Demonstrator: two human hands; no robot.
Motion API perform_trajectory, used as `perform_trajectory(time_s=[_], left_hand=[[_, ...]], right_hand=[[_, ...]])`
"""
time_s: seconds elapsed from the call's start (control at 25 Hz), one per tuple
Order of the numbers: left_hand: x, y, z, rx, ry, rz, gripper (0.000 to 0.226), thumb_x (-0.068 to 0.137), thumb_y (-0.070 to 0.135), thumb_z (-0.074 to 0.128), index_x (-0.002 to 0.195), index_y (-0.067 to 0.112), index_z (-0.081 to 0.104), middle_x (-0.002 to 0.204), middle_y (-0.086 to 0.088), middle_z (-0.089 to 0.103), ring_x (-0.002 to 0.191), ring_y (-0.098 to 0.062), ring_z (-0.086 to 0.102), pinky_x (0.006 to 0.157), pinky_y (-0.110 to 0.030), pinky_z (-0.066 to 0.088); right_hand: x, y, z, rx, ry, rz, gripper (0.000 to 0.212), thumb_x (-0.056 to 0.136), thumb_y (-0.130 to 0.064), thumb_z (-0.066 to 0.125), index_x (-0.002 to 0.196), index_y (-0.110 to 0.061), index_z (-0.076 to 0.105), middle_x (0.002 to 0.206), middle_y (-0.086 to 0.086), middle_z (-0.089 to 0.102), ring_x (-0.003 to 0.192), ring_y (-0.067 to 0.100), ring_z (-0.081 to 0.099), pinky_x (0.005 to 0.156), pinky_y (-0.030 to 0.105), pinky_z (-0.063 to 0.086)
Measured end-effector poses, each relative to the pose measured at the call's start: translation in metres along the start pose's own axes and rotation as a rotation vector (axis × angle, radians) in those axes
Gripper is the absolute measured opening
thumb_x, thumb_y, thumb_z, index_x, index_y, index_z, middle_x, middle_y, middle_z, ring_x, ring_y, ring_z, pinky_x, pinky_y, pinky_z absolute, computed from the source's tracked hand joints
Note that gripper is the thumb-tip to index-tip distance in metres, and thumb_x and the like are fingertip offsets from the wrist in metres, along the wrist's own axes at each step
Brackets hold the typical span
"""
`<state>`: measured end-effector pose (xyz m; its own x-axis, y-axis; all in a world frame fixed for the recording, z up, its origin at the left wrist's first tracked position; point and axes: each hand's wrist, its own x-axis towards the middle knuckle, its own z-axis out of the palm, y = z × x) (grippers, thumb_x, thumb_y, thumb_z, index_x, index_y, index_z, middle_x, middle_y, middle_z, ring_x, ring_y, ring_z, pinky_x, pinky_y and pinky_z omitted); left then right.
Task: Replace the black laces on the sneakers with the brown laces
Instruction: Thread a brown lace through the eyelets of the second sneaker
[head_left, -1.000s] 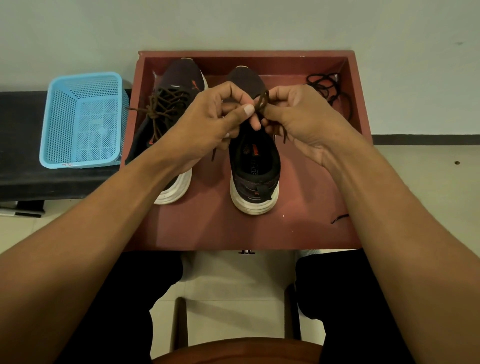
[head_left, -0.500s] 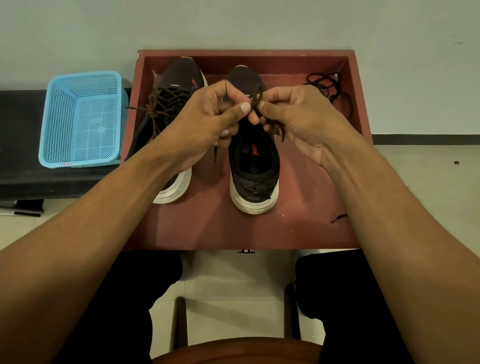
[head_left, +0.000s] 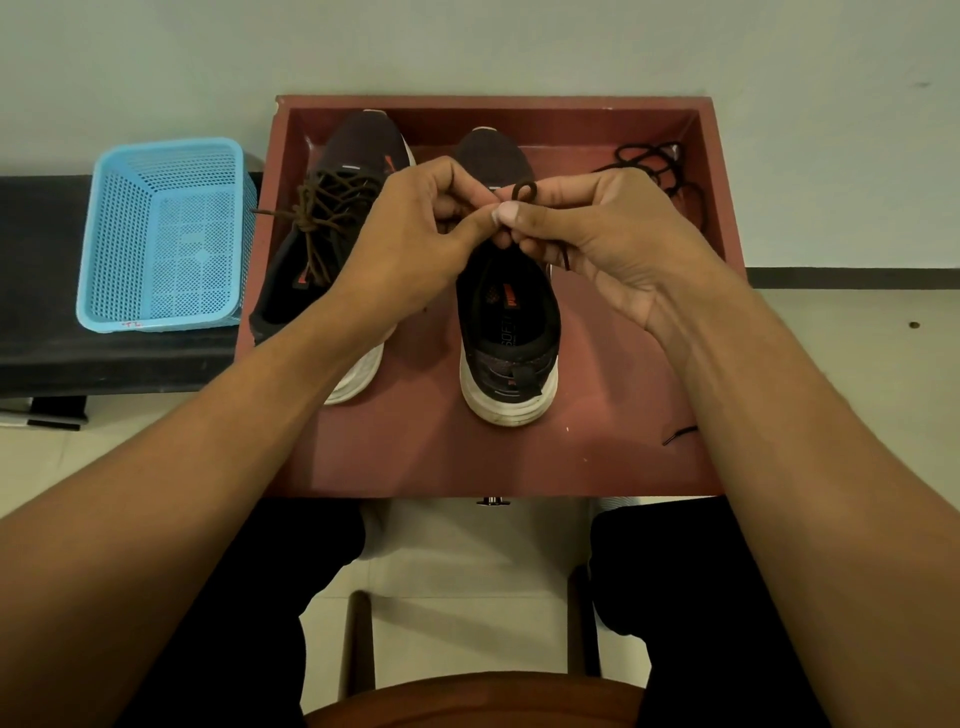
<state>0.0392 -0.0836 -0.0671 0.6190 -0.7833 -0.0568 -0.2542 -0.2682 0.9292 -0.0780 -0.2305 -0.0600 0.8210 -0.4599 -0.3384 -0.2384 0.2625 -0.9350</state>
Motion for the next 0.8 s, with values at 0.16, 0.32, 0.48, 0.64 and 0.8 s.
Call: perform_trajectory(time_s=[0.16,0.32,0.48,0.64,0.8], left_hand=[[0.003,-0.003,-0.002,-0.134,-0.084,-0.116,0.014,0.103,0.016,0.064,0.104,0.014,0.050,0.076,0.001,0.067,0.055,-0.002,0.050,0.049,-0.019,0.038],[0.007,-0.001,-0.006,-0.434,-0.194,-0.262,0.009,0.106,0.006,0.049,0.109,0.013,0.046,0.082,-0.002,0.052,0.061,-0.007,0.038,0.054,-0.023,0.028],[0.007,-0.002,-0.009,-0.515,-0.214,-0.291,0.016,0.109,0.021,0.054,0.119,0.011,0.046,0.085,0.000,0.053,0.064,-0.007,0.038,0.057,-0.021,0.030],[0.005,-0.005,-0.010,-0.420,-0.199,-0.252,0.024,0.101,0.012,0.066,0.120,0.003,0.055,0.082,0.002,0.061,0.067,-0.006,0.046,0.056,-0.020,0.035],[0.003,-0.003,-0.014,-0.267,-0.189,-0.182,0.032,0.097,0.011,0.072,0.125,-0.003,0.063,0.103,-0.006,0.075,0.086,-0.009,0.066,0.059,-0.020,0.045]], right_hand=[[0.002,0.003,0.004,0.128,0.048,0.044,0.028,0.090,0.000,0.077,0.118,0.001,0.075,0.090,0.009,0.076,0.079,0.013,0.071,0.074,0.019,0.058],[0.001,0.001,0.001,0.148,0.071,0.066,0.033,0.090,0.000,0.078,0.122,-0.003,0.072,0.109,0.011,0.079,0.091,0.014,0.074,0.077,0.024,0.060],[0.000,-0.001,-0.003,-0.039,0.058,-0.017,0.030,0.088,-0.003,0.082,0.116,-0.006,0.072,0.104,0.009,0.081,0.096,0.018,0.078,0.079,0.028,0.063],[-0.001,-0.002,-0.007,-0.185,0.054,-0.116,0.030,0.085,-0.003,0.085,0.112,-0.005,0.074,0.096,0.009,0.081,0.093,0.023,0.080,0.078,0.031,0.064],[0.002,0.002,-0.007,-0.279,0.046,-0.245,0.028,0.081,-0.008,0.089,0.107,-0.005,0.078,0.093,0.009,0.081,0.093,0.023,0.079,0.089,0.039,0.064]])
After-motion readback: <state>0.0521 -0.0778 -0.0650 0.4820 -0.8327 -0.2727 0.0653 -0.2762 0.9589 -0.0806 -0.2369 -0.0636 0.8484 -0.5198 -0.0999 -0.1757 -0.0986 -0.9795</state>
